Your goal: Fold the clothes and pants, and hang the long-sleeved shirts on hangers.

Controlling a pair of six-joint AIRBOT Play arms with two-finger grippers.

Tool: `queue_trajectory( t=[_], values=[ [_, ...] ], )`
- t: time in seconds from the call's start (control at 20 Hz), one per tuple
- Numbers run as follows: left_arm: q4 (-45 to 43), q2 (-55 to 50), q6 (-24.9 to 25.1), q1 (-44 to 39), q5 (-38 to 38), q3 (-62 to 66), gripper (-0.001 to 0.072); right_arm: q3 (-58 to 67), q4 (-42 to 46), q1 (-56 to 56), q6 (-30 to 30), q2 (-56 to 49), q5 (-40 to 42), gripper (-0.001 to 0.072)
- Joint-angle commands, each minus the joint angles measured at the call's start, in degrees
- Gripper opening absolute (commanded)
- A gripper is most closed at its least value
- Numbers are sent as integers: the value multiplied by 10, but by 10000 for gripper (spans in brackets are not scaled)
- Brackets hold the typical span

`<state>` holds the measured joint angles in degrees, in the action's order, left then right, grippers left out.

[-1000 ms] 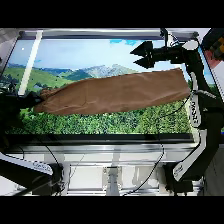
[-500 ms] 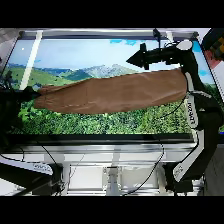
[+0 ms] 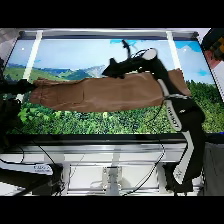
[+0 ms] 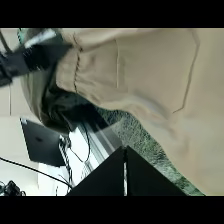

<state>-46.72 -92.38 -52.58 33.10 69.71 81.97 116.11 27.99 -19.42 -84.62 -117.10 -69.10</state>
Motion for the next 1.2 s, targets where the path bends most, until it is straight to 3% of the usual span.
queue_trajectory(
  t=[0.0,0.15,0.35,0.55,0.7,0.95,1.15],
  values=[
    [5,2,-7,-7,1,1,15,0,-31,-61,-4,-38,38,6],
    [25,8,-27,-27,11,1,15,0,-68,-96,-5,-77,89,6],
    [35,36,-27,-81,11,2,15,0,-39,-127,-111,-119,193,7],
    [101,78,-28,-127,11,5,15,0,85,-131,-285,-130,251,7],
    [136,98,-31,-168,10,20,15,0,159,-131,-363,-130,259,7],
    [144,98,-67,-248,-21,33,15,0,207,-114,-384,-111,283,4],
    [144,96,-75,-329,-87,33,15,0,424,-46,-435,-22,271,5]
  ],
)
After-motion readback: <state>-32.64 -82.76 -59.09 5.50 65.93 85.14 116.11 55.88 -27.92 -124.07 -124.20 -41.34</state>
